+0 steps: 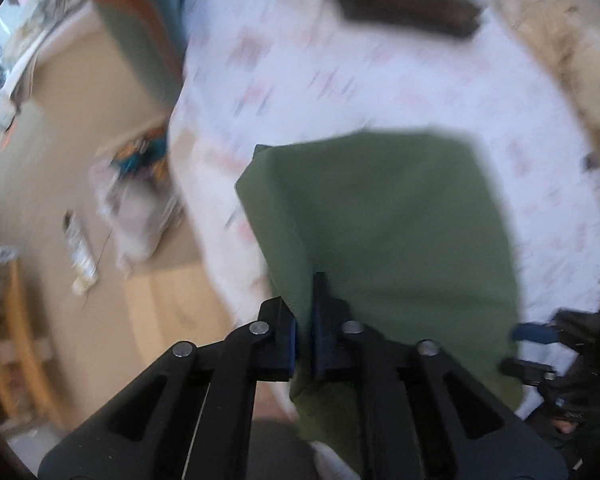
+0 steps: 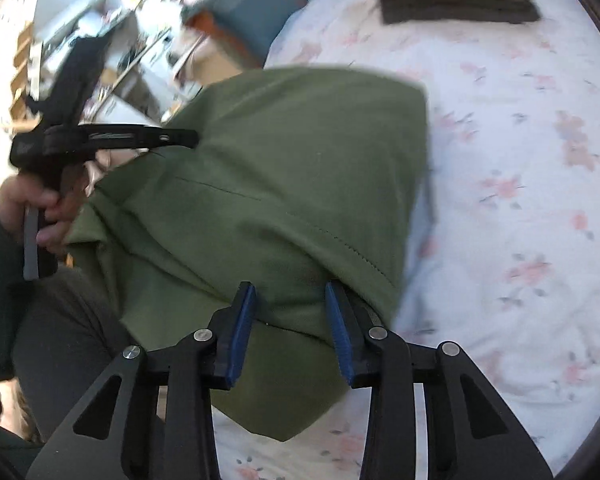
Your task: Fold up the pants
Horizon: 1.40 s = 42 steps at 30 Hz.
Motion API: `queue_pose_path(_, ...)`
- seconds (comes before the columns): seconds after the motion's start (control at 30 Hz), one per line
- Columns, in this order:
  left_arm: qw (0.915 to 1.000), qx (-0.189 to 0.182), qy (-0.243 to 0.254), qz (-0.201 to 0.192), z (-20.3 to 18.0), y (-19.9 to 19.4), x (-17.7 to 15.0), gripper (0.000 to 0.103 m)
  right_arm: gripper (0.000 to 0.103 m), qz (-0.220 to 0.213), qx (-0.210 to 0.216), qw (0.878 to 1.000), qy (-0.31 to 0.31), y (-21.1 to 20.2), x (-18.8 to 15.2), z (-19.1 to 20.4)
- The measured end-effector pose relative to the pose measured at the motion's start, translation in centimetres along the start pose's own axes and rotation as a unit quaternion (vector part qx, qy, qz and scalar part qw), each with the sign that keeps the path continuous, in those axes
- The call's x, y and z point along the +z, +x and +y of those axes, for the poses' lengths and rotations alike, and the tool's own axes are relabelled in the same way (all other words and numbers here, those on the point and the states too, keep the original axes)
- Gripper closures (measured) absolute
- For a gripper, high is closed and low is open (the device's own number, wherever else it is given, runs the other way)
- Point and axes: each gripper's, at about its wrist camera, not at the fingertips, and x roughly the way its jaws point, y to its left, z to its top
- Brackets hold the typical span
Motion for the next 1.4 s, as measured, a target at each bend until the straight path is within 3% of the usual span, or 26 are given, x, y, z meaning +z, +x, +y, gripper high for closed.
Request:
queue_pose_path(0.03,0.9997,0.011,-0.017,0.012,0.6,0.7,-0.2,0.083,0.065,0.008,-0.011,1.0,-0.015,0.8,-0.1,0.5)
queue_pose_path(0.1,0.9982,0.052,-0.027,-0.006,0.7,-0.2,-0.1,0.082,0.065,0.018,-0.027,0.999,-0.033,1.6,-0.3,1.0)
queue_pose_path(0.17,0.9852,0.134,0.023,-0.104,-1.8,-3.7,-0.2,0.079,0.062,0.018,-0.045,0.998,-0.032,1.7,-0.5,1.0)
queue_pose_path(0.2,0.978,0.139,0.054,-0.146,-3.5,-5.2,-0.5,0.068,0.062,0.017,-0.045,0.999,-0.023,1.5,-0.6,0.8)
queue_pose_path(0.23,0.9783,0.094,0.081,-0.166,-4.9,-6.0,-1.0,0.06,0.062,0.015,-0.039,0.999,-0.009,1.4,-0.7,0.2)
queue_pose_path(0.27,0.9811,0.025,0.109,-0.158,-6.4,-6.1,-1.4,0.06,0.062,0.013,-0.031,0.999,0.003,1.2,-0.7,-0.3)
queue_pose_path(0.3,0.9836,-0.029,0.139,-0.111,-8.0,-4.7,-1.8,0.059,0.062,0.012,-0.021,1.0,0.015,0.9,-0.7,-0.8)
queue_pose_path(0.33,0.9846,-0.027,0.156,-0.074,-9.0,-3.2,-2.0,0.06,0.062,0.008,-0.007,1.0,0.03,0.5,-0.7,-1.2)
queue_pose_path(0.4,0.9826,0.02,0.184,-0.01,-10.3,0.3,-2.6,0.063,0.062,-0.023,0.023,0.997,0.066,-1.4,-1.3,-2.0)
queue_pose_path(0.43,0.9794,0.05,0.195,0.01,-10.4,1.8,-2.7,0.063,0.062,-0.062,0.032,0.994,0.088,-3.1,-1.8,-2.6)
queue_pose_path(0.5,0.9831,0.055,0.173,0.028,-9.7,3.0,-2.2,0.063,0.06,-0.11,0.047,0.984,0.133,-5.3,-2.7,-4.1)
queue_pose_path(0.53,0.9855,0.048,0.159,0.033,-9.4,3.1,-2.0,0.062,0.056,-0.116,0.053,0.977,0.172,-5.6,-3.3,-5.6)
queue_pose_path(0.6,0.9882,0.039,0.143,0.038,-9.0,3.1,-1.7,0.061,0.037,-0.105,0.071,0.964,0.234,-4.8,-4.6,-7.8)
queue_pose_path(0.67,0.9893,0.04,0.135,0.037,-8.6,3.0,-1.4,0.061,0.035,-0.078,0.082,0.952,0.283,-2.7,-5.9,-9.0)
queue_pose_path(0.77,0.9902,0.042,0.129,0.032,-8.6,2.6,-1.1,0.062,0.035,-0.048,0.11,0.946,0.303,0.3,-6.8,-8.8)
queue_pose_path(0.87,0.9891,0.051,0.135,0.03,-9.2,2.6,-0.5,0.062,0.035,-0.045,0.147,0.938,0.311,2.0,-7.2,-7.7)
queue_pose_path(1.03,0.9899,0.047,0.128,0.038,-8.8,2.8,-0.4,0.061,0.025,-0.03,0.172,0.925,0.337,4.4,-7.4,-6.2)
queue_pose_path(1.07,0.9901,0.046,0.127,0.038,-8.8,2.8,-0.4,0.061,0.025,-0.031,0.177,0.928,0.327,4.4,-7.4,-5.6)
queue_pose_path(1.13,0.9905,0.045,0.124,0.038,-8.7,2.8,-0.3,0.061,0.046,-0.054,0.155,0.94,0.299,3.4,-7.3,-4.4)
queue_pose_path(1.2,0.9922,0.036,0.115,0.033,-8.5,2.4,0.0,0.061,0.079,-0.079,0.14,0.948,0.274,1.9,-6.5,-3.8)
queue_pose_path(1.3,0.9959,0.002,0.089,0.014,-8.1,1.1,0.4,0.061,0.083,-0.104,0.127,0.96,0.228,-1.0,-4.5,-4.0)
queue_pose_path(1.4,0.9966,-0.041,0.063,-0.034,-7.7,-1.2,1.2,0.061,0.083,-0.113,0.093,0.973,0.18,-4.5,-1.6,-5.6)
